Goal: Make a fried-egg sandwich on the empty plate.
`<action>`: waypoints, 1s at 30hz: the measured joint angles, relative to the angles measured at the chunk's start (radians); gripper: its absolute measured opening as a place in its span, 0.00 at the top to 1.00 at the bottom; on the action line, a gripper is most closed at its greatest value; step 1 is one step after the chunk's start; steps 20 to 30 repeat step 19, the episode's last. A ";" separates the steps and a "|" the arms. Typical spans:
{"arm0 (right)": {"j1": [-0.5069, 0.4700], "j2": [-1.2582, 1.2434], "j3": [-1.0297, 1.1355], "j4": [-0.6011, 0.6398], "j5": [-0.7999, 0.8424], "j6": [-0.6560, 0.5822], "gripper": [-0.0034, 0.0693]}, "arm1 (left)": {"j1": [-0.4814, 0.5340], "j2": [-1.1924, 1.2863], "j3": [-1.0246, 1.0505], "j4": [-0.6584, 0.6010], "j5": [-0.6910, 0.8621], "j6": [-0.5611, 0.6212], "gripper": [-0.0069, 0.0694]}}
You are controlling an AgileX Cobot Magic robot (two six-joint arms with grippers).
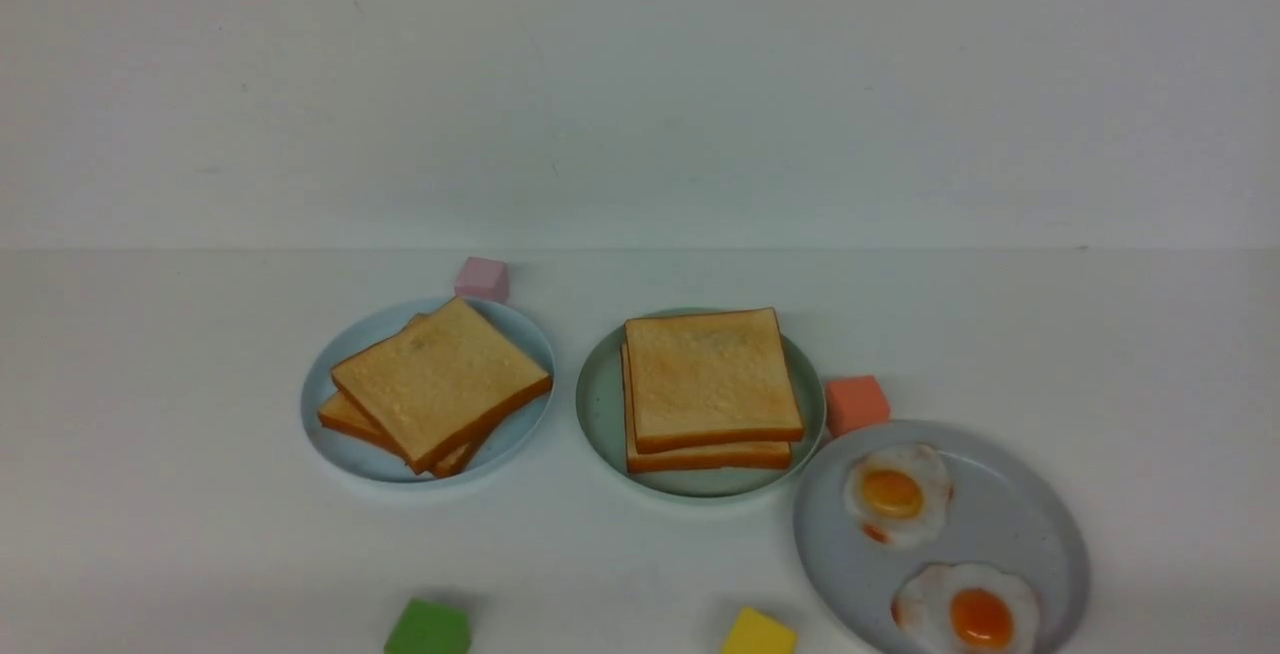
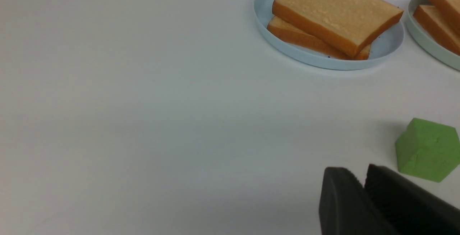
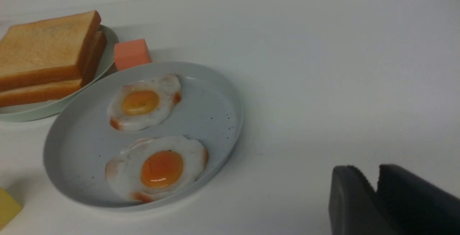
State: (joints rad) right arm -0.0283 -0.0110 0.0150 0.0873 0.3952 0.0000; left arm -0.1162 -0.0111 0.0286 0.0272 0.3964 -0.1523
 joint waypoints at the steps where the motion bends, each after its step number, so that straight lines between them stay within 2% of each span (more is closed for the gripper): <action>1: 0.000 0.000 0.000 0.001 0.000 0.000 0.76 | 0.000 0.000 0.000 0.000 0.000 0.000 0.76; 30: 0.000 0.000 0.000 0.001 0.000 0.000 0.72 | 0.000 0.000 0.000 0.000 0.000 0.000 0.76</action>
